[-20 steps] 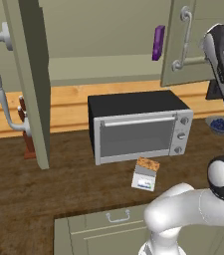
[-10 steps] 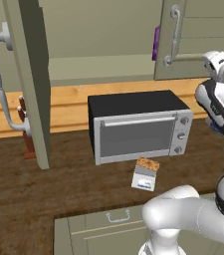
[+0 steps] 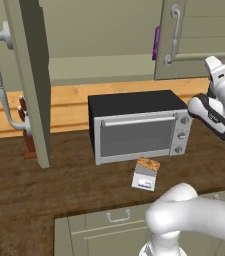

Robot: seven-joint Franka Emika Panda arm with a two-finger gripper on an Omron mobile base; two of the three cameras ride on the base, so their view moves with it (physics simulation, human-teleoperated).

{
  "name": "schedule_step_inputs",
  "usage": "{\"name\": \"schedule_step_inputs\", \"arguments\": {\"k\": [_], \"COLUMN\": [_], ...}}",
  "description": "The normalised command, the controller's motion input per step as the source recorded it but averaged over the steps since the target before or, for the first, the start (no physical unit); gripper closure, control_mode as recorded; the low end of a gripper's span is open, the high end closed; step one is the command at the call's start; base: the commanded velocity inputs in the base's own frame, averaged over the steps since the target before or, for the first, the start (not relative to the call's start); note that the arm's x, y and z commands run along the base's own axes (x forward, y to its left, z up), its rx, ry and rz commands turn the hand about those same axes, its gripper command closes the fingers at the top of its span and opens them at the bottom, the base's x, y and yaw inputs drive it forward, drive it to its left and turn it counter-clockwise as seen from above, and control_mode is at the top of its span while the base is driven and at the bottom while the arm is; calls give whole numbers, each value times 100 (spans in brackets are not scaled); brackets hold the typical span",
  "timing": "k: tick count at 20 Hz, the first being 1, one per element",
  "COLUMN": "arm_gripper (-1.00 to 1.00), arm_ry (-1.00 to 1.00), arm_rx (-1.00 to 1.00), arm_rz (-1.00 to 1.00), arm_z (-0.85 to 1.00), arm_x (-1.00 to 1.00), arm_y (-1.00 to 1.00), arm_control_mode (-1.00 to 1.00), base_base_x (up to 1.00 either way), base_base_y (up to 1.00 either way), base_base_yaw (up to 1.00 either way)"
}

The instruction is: Pick the bar and place it on the digital scale for weighing, and close the cabinet.

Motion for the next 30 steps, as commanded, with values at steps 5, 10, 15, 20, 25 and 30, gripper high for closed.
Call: {"name": "schedule_step_inputs", "arguments": {"k": [5, 10, 15, 20, 25, 30], "arm_gripper": [-100, -100, -100, -100, -100, -100], "arm_ry": [0, 0, 7, 51, 51, 11], "arm_rx": [-4, -7, -15, -24, -59, -86], "arm_rz": [0, 1, 4, 11, 19, 22], "arm_z": [49, 100, 99, 17, -2, -34], "arm_x": [-85, -100, -100, -75, -63, -83], "arm_y": [-12, 0, 0, 25, 48, 55], "arm_control_mode": [-100, -100, -100, -100, -100, -100], "base_base_x": [0, 0, 0, 0, 0, 0], "base_base_y": [0, 0, 0, 0, 0, 0], "base_base_yaw": [0, 0, 0, 0, 0, 0]}}
